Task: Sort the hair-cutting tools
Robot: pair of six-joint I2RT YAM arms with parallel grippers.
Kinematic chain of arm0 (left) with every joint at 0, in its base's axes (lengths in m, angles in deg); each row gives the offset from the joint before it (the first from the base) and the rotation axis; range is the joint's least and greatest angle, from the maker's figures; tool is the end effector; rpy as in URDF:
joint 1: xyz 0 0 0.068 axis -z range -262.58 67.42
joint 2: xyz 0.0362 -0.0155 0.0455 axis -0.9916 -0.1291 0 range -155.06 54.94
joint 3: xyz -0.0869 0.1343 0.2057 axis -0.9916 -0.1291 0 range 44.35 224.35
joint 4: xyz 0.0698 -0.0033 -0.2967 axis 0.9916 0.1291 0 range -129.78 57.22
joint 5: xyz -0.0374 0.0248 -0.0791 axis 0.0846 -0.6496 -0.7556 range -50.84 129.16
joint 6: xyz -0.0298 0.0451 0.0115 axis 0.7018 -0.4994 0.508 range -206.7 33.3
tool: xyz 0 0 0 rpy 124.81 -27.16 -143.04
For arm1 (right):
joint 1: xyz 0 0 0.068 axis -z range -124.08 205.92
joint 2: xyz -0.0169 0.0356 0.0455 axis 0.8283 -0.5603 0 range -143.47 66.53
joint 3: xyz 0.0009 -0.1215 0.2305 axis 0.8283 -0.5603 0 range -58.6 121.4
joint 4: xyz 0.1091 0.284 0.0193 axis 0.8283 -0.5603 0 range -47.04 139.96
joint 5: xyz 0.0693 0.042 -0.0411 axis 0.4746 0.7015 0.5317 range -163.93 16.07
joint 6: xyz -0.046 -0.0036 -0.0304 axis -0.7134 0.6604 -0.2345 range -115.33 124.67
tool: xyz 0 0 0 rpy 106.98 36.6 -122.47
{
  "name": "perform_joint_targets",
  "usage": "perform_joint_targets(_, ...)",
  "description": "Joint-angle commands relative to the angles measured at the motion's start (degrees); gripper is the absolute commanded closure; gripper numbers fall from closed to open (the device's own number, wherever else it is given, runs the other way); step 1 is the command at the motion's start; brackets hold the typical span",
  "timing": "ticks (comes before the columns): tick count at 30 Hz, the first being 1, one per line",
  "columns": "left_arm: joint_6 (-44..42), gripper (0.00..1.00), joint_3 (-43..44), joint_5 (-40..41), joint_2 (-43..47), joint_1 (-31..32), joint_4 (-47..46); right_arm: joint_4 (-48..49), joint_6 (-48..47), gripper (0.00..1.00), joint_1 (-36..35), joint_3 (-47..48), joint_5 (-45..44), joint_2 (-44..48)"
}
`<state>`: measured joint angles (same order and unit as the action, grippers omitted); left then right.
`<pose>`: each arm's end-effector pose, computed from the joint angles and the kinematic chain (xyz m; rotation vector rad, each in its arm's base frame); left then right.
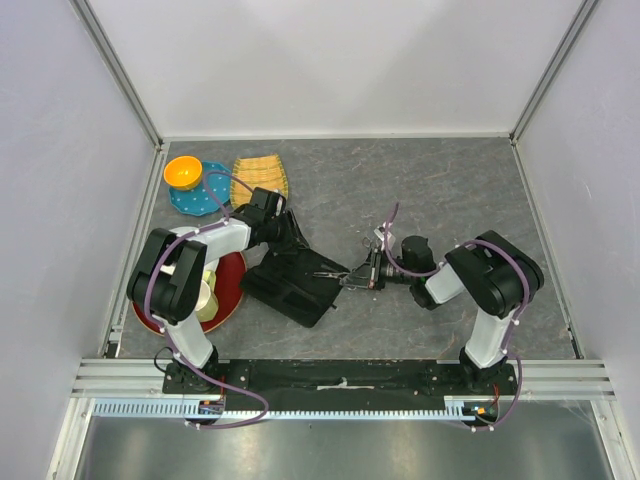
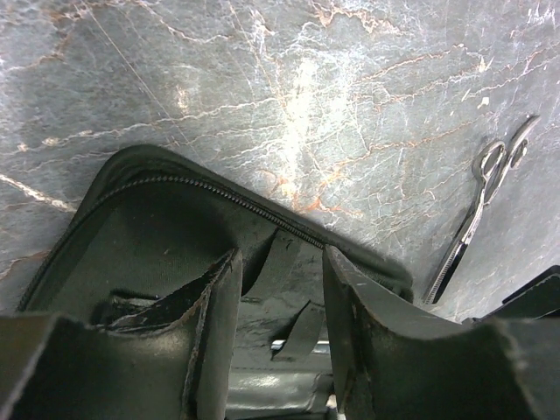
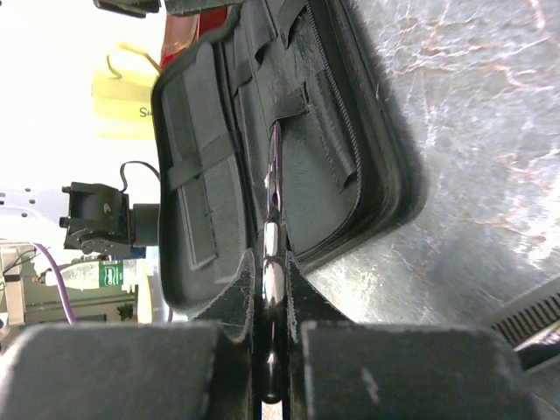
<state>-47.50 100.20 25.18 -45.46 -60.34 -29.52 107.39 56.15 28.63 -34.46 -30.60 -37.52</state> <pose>0.3468 -0.1517 0.1091 -0.2885 2.6330 -0.7076 0.2411 0.1534 0.0427 -0.1081 2.2265 1.5755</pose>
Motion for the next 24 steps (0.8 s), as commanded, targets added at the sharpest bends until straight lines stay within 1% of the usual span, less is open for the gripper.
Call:
perform_joint_targets(1,-1.5,0.51,-1.19,-0.26,-0.5,0.08,-0.94,9.81,1.78,1.0,-1.97,1.79,-0.96,-1.24)
perform_joint_targets(4,-1.23,0.51,-1.54,-0.35,-0.32,0.08,-1.3,10.51,1.86,1.0,-2.5,1.44,-2.72,-1.94)
perform_joint_targets(7,-1.14,0.52,-1.98,-0.26,-0.23,0.08,-1.56,14.45,3.35,1.0,-2.94,0.12,-4.74,-3.17)
perform_joint_targets(11,-0.97,0.52,-2.51,-0.08,0.03,0.08,-1.91,25.51,8.62,1.0,-4.44,-3.56,-8.34,-5.02)
perform_joint_targets(17,-0.44,0.52,-3.12,0.0,0.47,0.17,-2.61,36.24,13.55,1.0,-7.42,-7.7,-14.75,-8.18)
perform_joint_targets(20,0.17,0.52,-3.56,0.35,0.73,0.17,-3.05,36.97,14.26,1.0,-9.09,-8.84,-18.35,-8.28)
perform_joint_targets(24,0.7,0.52,-4.44,0.62,1.52,0.26,-3.67,35.39,14.43,1.0,-10.76,-8.76,-20.56,-7.75)
